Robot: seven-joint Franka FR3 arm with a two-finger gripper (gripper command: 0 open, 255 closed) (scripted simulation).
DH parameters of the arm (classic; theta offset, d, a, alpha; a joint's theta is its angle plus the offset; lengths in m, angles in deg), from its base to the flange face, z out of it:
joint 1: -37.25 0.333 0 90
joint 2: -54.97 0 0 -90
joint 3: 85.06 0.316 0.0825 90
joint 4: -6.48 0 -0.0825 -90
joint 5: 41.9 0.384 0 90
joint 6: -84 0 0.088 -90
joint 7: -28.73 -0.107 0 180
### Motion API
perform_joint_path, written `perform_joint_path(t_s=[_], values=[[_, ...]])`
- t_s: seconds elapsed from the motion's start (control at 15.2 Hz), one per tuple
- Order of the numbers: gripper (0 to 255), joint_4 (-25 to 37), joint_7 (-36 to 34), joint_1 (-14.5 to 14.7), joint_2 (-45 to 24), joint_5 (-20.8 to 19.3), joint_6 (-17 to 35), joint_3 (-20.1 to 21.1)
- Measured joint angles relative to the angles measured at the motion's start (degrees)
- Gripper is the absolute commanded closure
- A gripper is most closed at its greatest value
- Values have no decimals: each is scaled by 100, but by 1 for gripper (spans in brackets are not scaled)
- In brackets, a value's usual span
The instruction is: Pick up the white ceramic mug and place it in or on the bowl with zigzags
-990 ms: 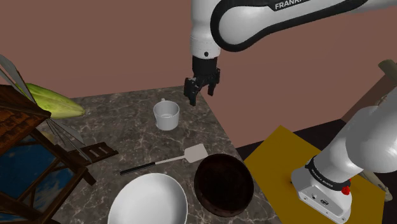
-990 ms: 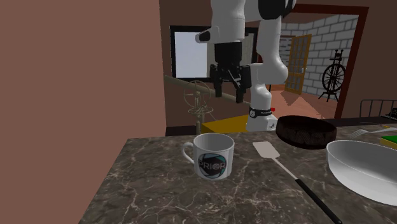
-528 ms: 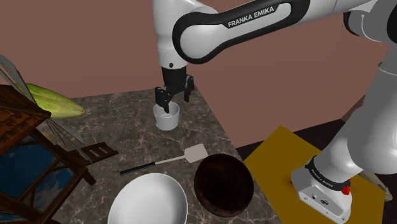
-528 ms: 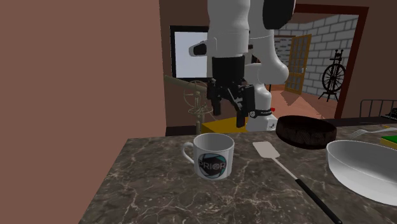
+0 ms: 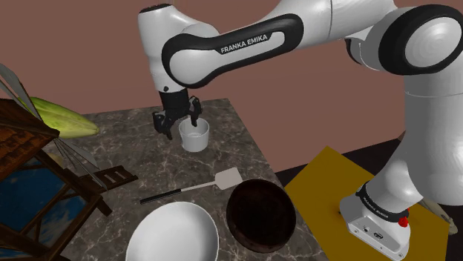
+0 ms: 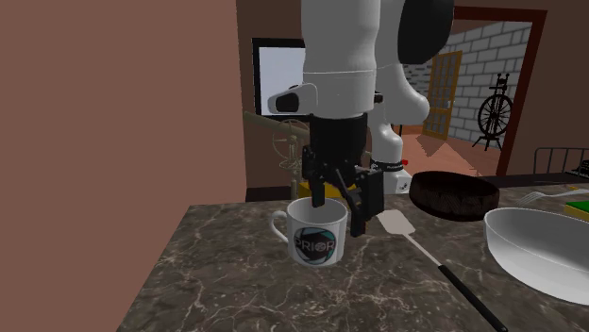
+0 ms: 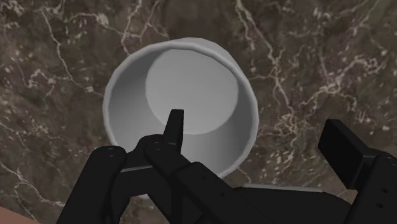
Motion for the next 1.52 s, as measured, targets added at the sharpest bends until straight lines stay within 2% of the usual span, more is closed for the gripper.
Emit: perform_joint_path(t_s=[0.4,0.79,0.86,1.52], values=[[0,-180,-51,17,-178,-79,343,-48],[0,-241,-54,6,-177,-83,403,-52],[255,-241,-54,6,-177,-83,403,-52],[255,-240,-54,6,-177,-83,404,-52]])
